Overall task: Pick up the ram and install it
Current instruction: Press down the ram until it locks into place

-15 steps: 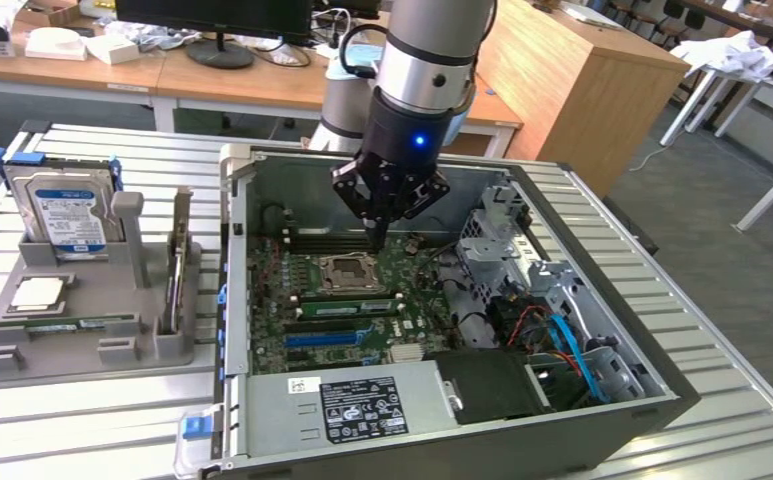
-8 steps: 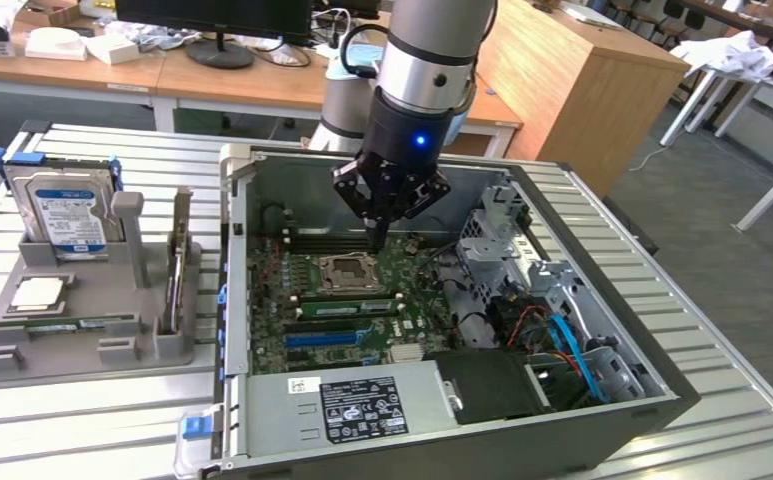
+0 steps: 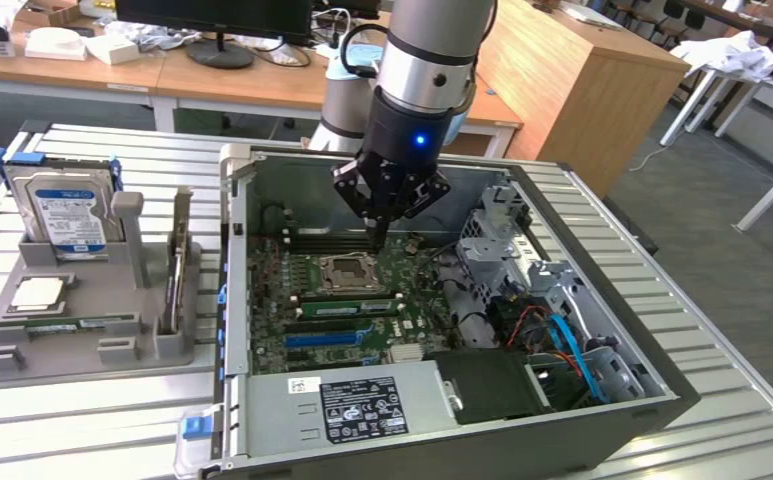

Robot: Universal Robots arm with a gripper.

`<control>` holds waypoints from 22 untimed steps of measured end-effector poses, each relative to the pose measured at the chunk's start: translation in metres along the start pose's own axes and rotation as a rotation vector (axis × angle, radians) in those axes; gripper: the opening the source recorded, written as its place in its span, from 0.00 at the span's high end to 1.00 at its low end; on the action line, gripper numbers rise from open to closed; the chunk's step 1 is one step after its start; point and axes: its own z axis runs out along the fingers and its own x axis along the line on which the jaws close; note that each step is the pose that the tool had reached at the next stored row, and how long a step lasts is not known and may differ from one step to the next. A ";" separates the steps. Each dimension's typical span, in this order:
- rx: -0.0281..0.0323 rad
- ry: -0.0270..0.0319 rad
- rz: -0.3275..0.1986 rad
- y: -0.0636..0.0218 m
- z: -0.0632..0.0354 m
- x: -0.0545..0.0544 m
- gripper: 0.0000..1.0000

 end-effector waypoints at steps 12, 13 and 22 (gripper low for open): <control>0.0000 0.0000 0.000 0.0001 0.0000 -0.001 0.90; 0.0000 0.0001 0.000 0.0001 0.0000 -0.001 0.90; 0.0000 0.0000 0.000 0.0006 -0.0161 -0.001 0.90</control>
